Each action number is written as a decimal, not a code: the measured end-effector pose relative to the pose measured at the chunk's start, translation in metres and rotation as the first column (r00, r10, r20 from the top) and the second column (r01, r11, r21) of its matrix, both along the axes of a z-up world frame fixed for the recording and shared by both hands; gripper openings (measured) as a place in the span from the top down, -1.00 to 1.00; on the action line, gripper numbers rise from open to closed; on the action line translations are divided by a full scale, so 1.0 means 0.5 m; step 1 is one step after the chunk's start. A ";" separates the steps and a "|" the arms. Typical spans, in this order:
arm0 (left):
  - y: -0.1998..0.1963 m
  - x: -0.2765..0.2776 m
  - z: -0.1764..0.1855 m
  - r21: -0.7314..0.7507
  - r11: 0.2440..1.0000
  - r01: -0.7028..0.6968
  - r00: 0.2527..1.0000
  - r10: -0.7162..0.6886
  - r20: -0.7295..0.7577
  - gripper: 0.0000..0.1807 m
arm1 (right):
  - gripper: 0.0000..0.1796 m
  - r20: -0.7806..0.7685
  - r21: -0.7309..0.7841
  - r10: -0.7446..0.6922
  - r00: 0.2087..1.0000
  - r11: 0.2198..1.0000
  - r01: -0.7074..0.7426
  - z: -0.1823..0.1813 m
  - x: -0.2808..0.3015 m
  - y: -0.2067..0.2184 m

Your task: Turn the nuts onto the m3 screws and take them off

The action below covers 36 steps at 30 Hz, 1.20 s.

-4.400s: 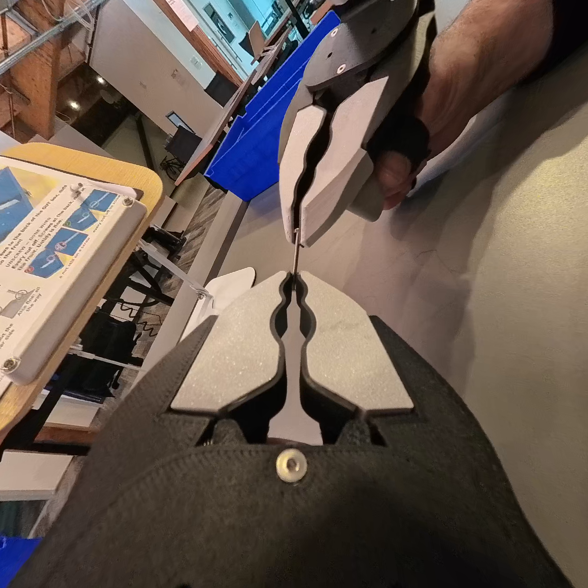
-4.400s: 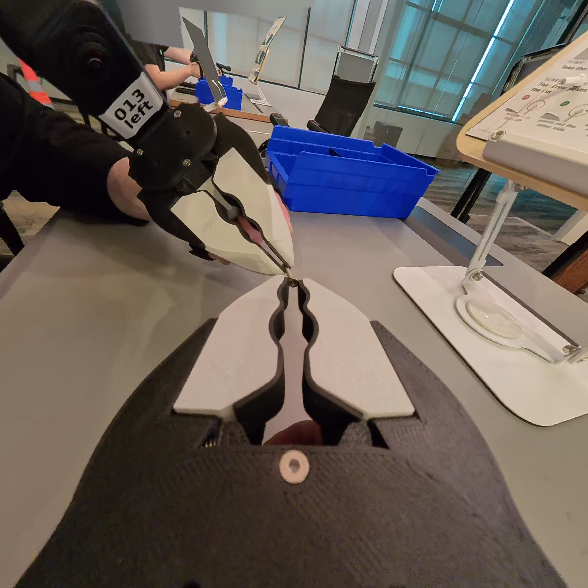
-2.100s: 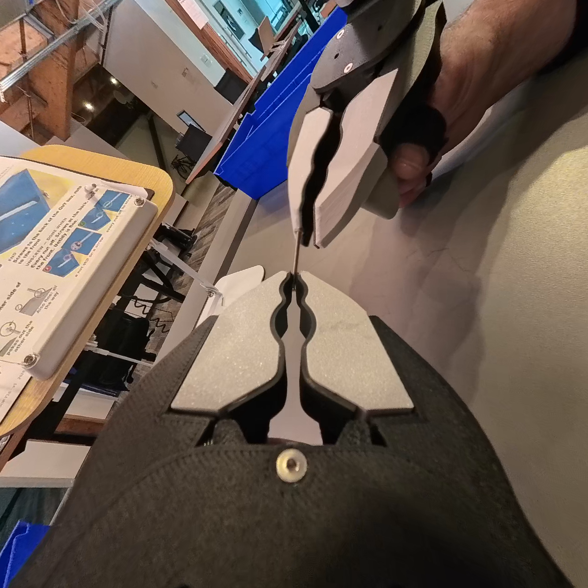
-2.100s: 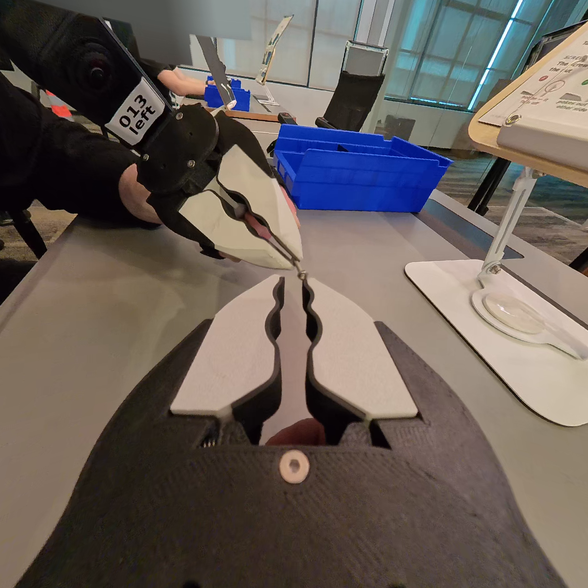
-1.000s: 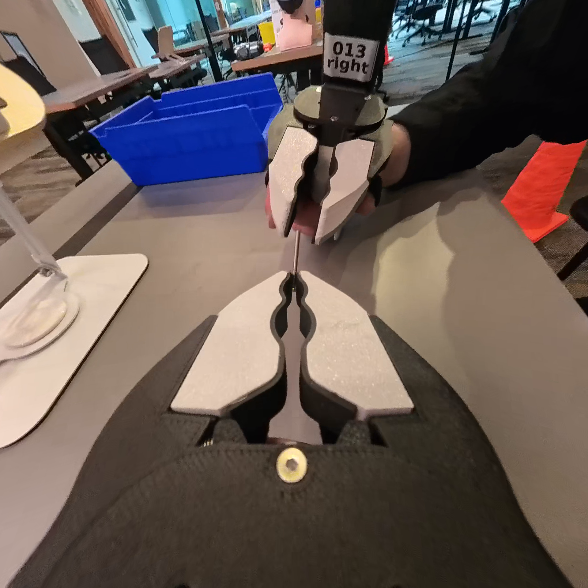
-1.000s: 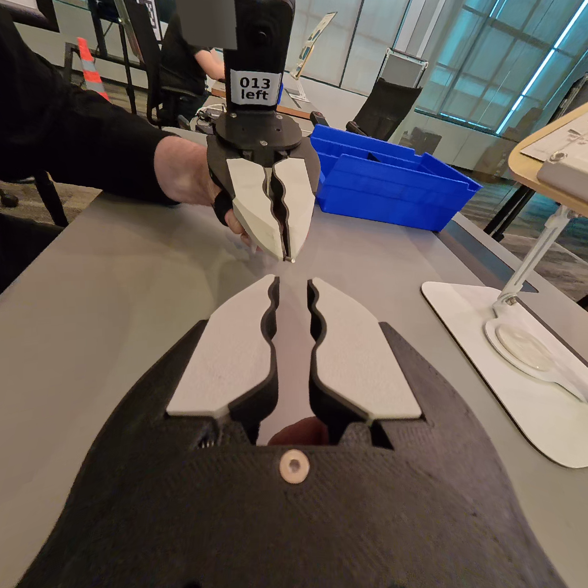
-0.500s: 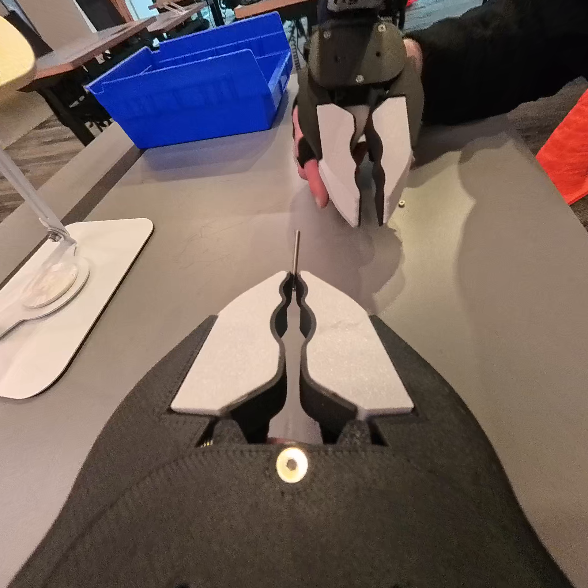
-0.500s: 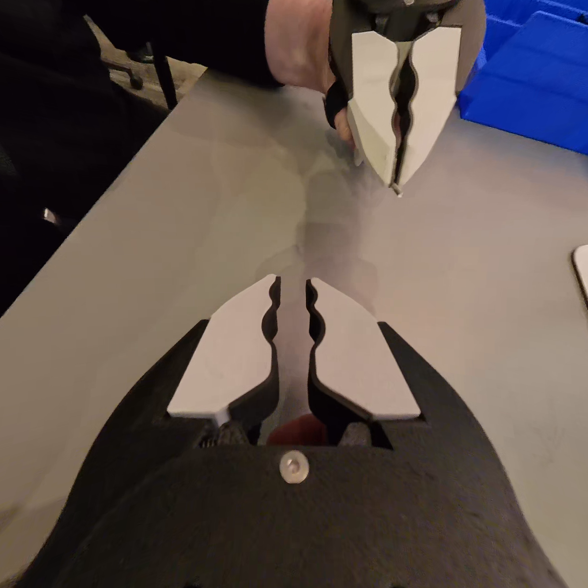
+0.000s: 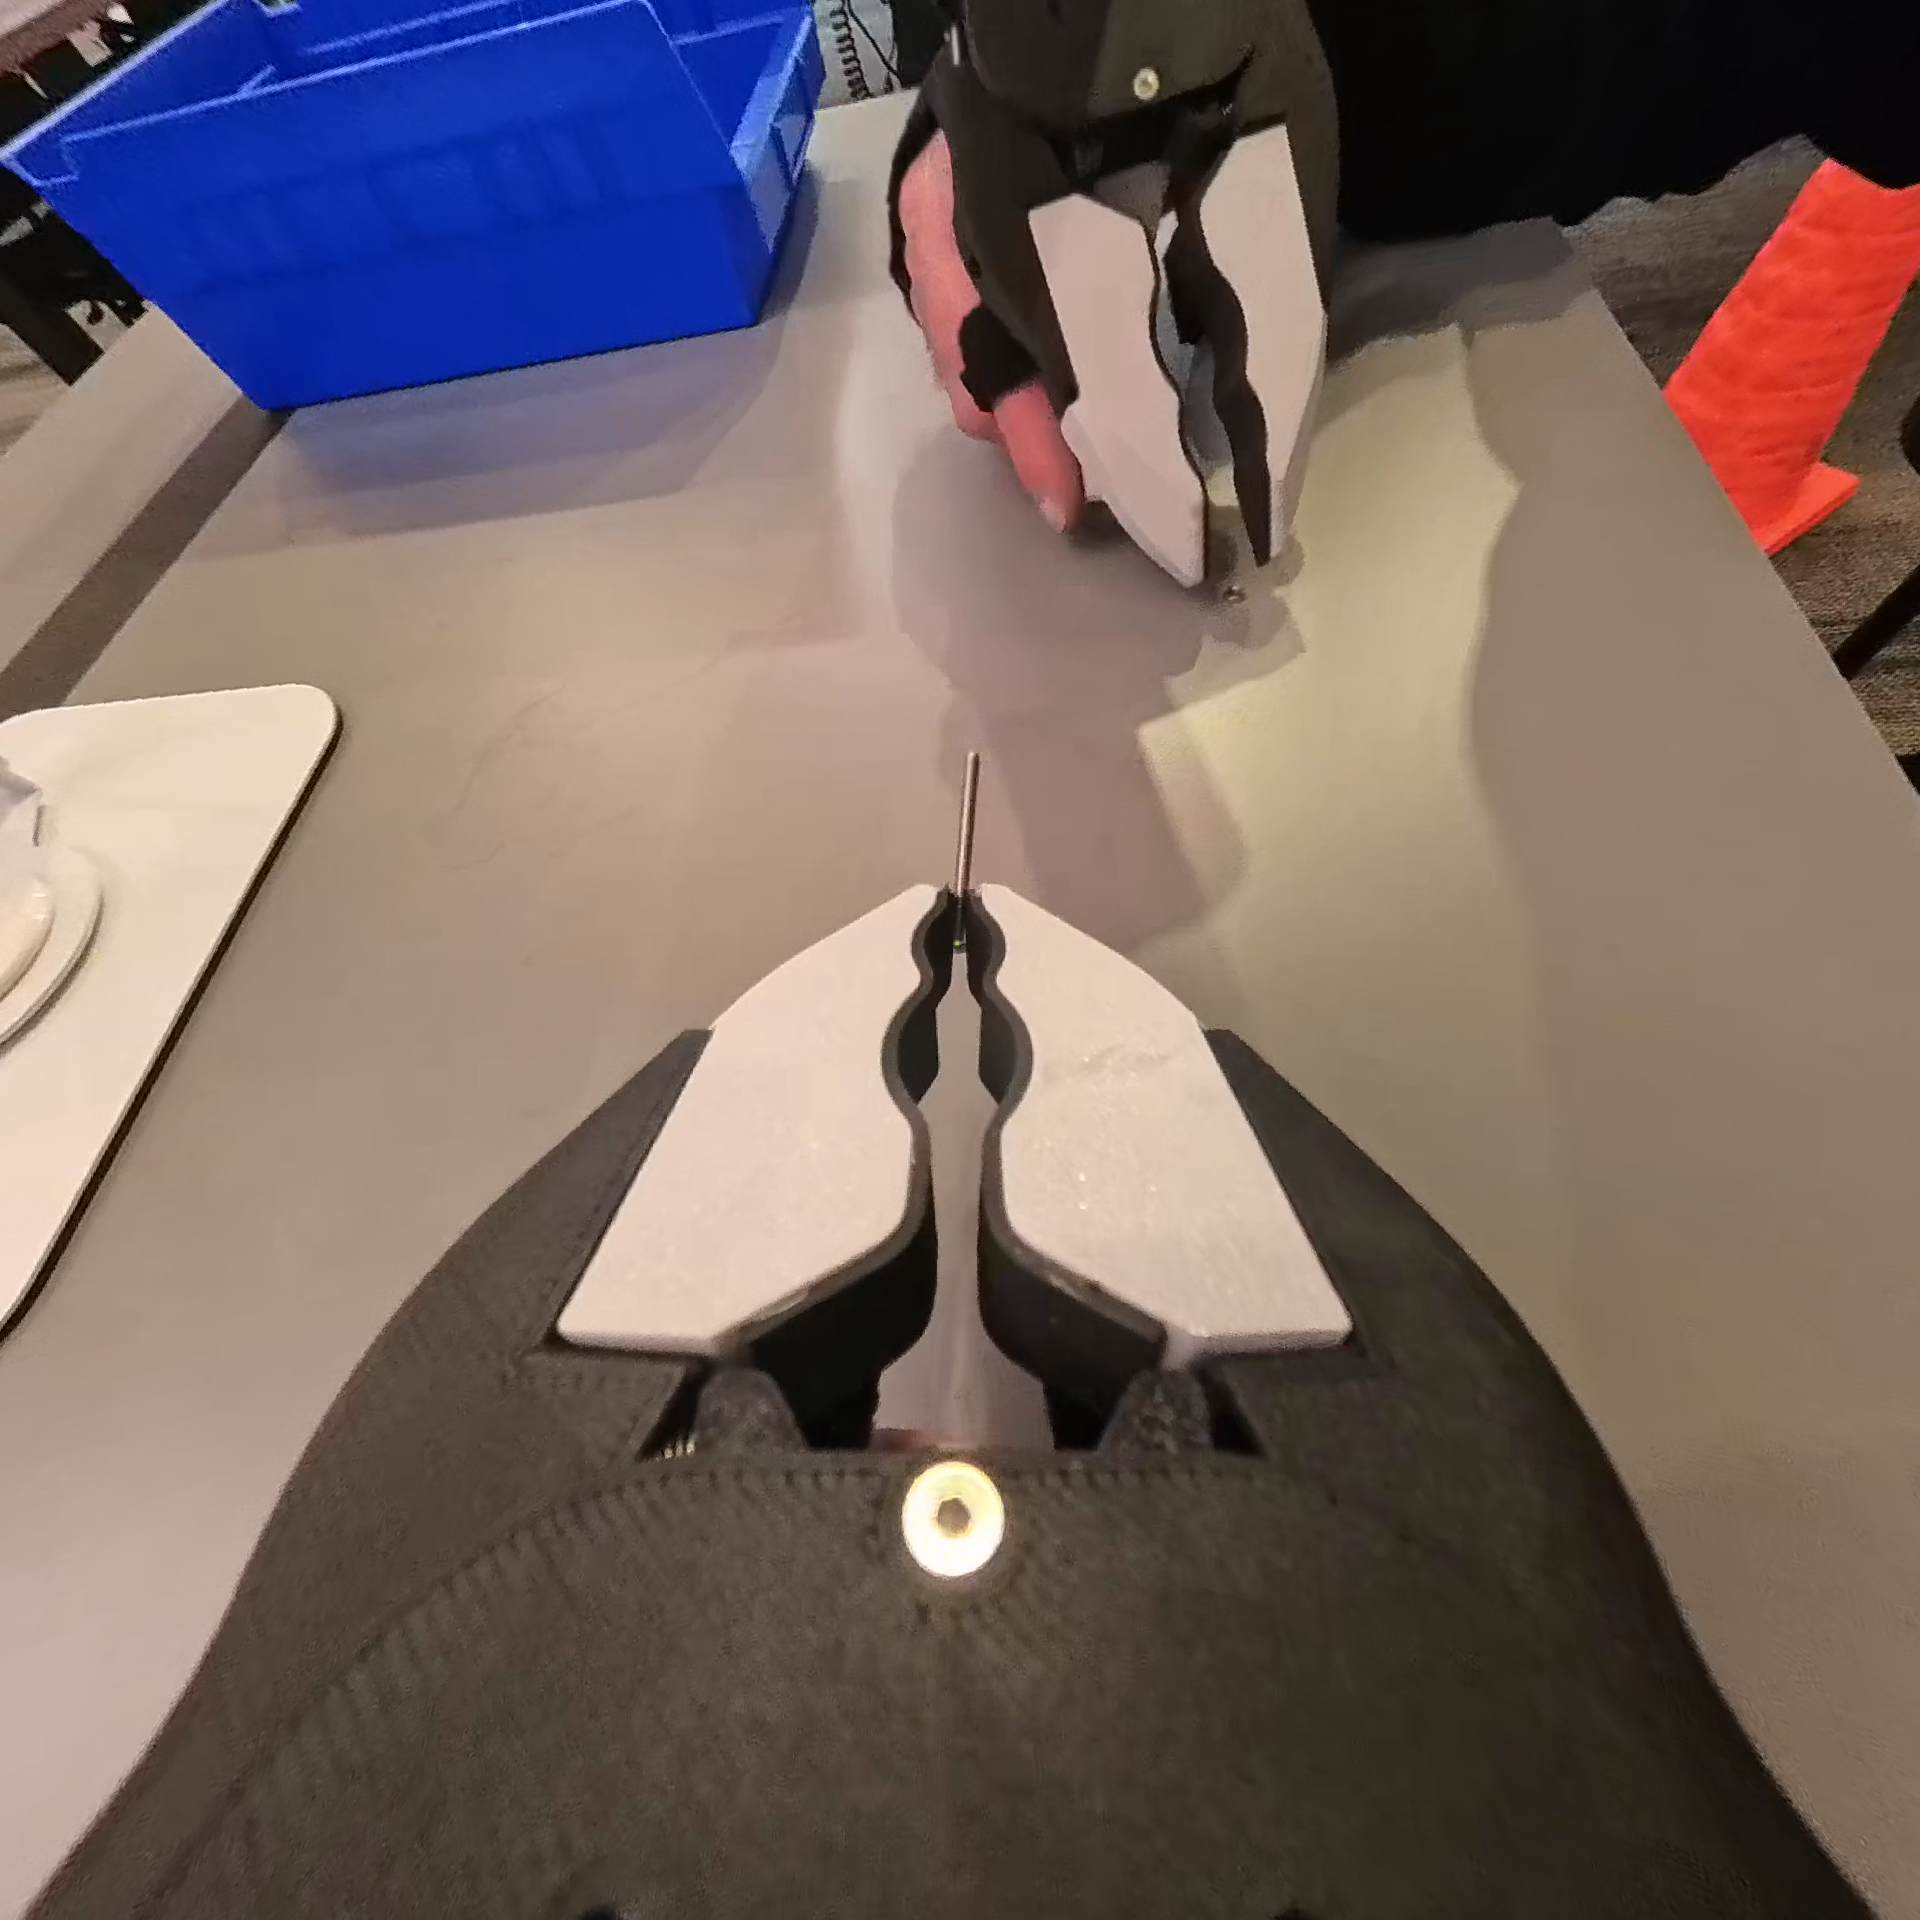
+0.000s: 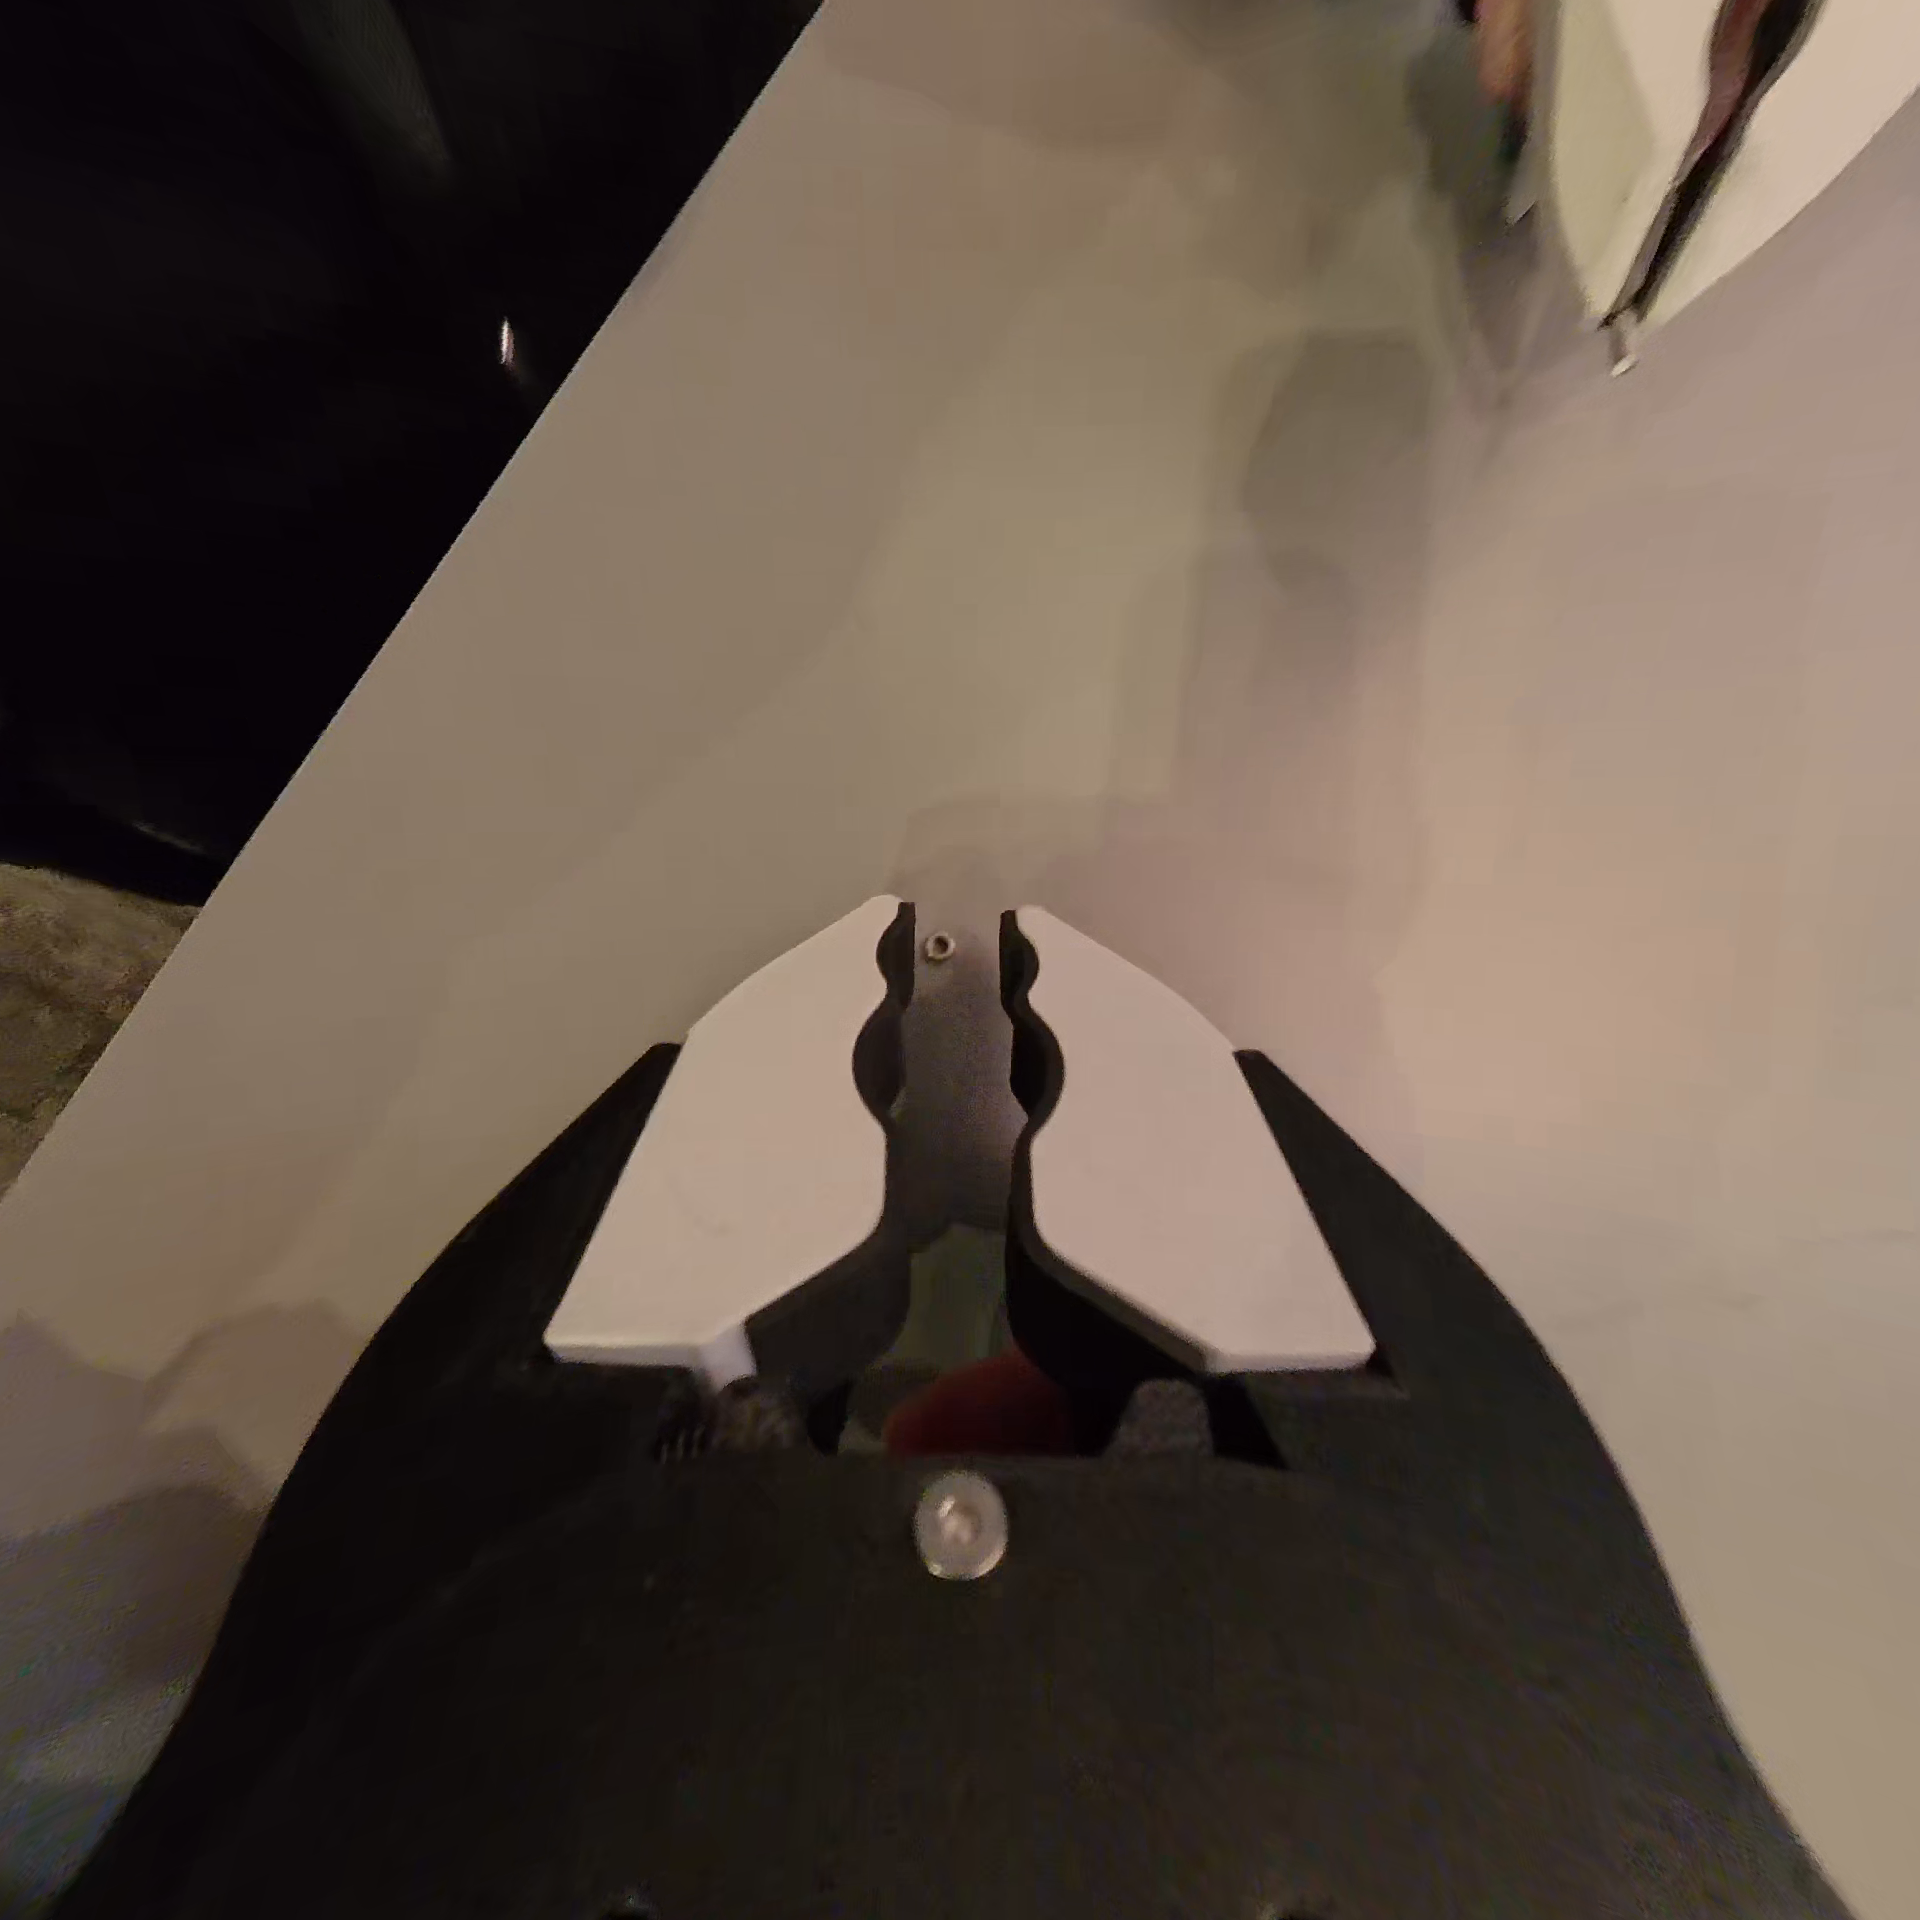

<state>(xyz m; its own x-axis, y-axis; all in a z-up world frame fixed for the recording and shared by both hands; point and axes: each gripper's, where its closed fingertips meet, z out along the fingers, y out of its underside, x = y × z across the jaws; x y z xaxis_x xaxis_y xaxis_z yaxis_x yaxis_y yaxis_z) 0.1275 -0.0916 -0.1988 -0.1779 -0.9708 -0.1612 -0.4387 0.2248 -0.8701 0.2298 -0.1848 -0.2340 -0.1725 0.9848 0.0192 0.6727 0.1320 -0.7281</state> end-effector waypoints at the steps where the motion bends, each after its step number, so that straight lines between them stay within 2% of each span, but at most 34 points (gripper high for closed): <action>1: -0.001 0.001 0.000 -0.001 1.000 0.001 1.000 -0.001 -0.001 0.98 | 0.83 0.010 0.001 0.003 1.000 1.000 -0.003 -0.004 0.002 -0.002; 5: -0.002 0.003 -0.001 -0.007 1.000 0.004 1.000 -0.004 -0.004 0.98 | 0.83 0.070 0.011 -0.004 0.998 1.000 0.004 -0.020 0.010 0.000; 11: -0.004 0.003 -0.001 -0.011 1.000 0.010 1.000 -0.010 -0.004 0.98 | 0.94 0.077 0.001 -0.001 0.997 1.000 0.001 -0.020 0.005 -0.002; 27: -0.010 0.008 0.001 -0.044 0.999 0.016 1.000 -0.016 -0.006 0.98 | 1.00 0.040 0.032 -0.034 0.999 0.999 0.032 -0.012 -0.010 0.017; 31: 0.001 0.000 0.000 -0.043 0.999 -0.003 1.000 0.003 -0.013 0.98 | 0.90 -0.008 0.068 -0.095 0.995 0.993 0.095 -0.001 -0.027 0.048; 36: 0.018 -0.015 0.011 -0.063 0.997 -0.036 0.999 0.036 0.005 0.98 | 0.86 -0.116 0.144 -0.293 0.949 0.941 0.308 0.021 -0.067 0.156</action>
